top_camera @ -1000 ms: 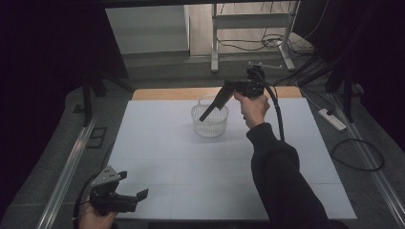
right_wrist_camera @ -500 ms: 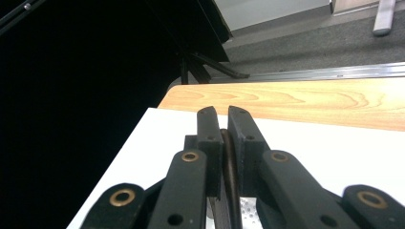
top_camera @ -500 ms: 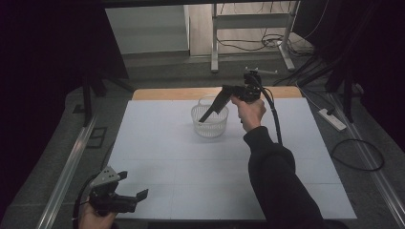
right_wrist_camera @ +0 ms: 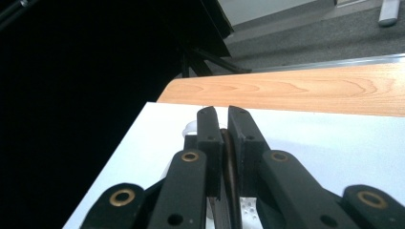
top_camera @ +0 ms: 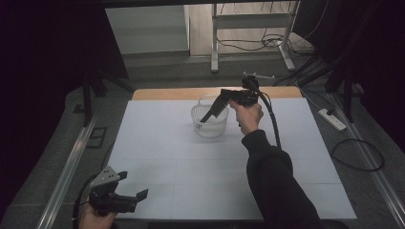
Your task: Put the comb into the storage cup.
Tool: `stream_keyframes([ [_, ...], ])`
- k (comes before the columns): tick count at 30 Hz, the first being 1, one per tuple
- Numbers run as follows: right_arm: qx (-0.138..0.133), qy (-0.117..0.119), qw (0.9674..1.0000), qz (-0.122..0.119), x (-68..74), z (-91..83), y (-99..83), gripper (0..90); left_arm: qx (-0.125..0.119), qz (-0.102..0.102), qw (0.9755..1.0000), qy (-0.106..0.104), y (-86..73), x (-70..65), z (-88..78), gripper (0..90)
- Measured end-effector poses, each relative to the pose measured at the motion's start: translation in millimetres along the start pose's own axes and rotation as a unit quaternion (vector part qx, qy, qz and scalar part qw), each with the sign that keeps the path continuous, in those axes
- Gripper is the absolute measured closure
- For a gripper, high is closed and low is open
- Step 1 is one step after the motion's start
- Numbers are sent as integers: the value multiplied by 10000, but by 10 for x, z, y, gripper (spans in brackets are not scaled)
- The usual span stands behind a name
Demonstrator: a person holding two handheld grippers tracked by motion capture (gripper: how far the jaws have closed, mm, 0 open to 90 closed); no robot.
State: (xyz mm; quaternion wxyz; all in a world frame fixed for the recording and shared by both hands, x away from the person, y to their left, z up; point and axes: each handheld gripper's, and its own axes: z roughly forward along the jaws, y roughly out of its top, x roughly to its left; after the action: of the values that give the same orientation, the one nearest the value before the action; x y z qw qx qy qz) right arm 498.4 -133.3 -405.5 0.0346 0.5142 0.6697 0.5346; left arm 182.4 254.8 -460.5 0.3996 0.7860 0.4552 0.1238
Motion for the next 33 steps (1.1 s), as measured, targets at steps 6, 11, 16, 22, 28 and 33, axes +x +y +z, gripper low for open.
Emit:
stream_keyframes([
  [6, -43, 13, 9999, 135, -115, -21, -30, 837, 10, -1, 10000, 2, 2, -2, 6, 3],
  [11, -78, -79, 9998, 158, -188, -20, -56, 823, 23, -5, 10000, 8, 3, -2, 7, 4],
  [16, -29, -323, 9994, -82, -209, -30, -83, 801, 24, -2, 10000, 1, 3, -1, 7, 4],
  [22, 60, -570, 9978, -346, -226, -41, -105, 768, 23, 4, 10000, 6, 3, -3, 6, 5],
  [28, 143, -782, 9953, -558, -256, -41, -128, 744, 30, 0, 10000, 8, 3, -3, 7, 6],
  [33, 184, -918, 9935, -648, -296, -43, -149, 723, 32, 2, 10000, 7, 4, -4, 9, 7],
])
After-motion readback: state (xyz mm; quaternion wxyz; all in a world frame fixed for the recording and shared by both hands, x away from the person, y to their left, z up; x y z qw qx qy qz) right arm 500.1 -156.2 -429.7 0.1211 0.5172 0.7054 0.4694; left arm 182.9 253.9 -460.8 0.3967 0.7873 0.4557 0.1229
